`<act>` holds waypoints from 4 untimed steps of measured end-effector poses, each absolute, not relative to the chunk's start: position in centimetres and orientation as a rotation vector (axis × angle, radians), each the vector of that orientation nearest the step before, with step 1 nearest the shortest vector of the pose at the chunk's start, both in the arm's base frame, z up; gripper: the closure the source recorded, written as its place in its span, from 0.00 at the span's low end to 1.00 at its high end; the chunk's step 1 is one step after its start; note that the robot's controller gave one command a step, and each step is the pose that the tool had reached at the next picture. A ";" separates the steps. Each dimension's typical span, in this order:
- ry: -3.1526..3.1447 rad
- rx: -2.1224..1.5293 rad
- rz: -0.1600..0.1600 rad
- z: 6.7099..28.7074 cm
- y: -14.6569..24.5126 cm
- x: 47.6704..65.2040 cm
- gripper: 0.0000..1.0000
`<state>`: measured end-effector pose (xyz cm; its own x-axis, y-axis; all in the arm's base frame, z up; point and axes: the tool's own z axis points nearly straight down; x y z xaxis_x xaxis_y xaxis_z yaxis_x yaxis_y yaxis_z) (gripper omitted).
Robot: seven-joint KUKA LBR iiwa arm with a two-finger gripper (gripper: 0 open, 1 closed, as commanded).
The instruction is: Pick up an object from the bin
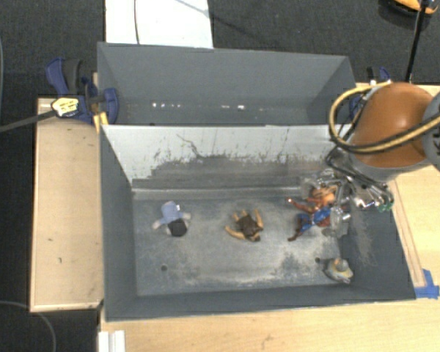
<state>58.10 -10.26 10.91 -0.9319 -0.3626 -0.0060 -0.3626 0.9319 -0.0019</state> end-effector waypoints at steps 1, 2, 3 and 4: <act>3.006 -0.898 0.001 10.9 -10.8 56.5 0.00; 2.993 -0.930 -0.001 7.9 -11.7 57.2 0.00; 2.733 -1.532 -0.001 7.0 -11.7 57.8 1.00; 2.734 -1.531 -0.001 7.0 -11.7 57.8 1.00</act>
Offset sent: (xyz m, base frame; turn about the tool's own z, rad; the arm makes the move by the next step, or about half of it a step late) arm -0.0067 -0.0159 -0.0391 -0.2164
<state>57.76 -11.69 7.05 -0.5223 -0.8527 -0.0068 -0.8527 0.5224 -0.0047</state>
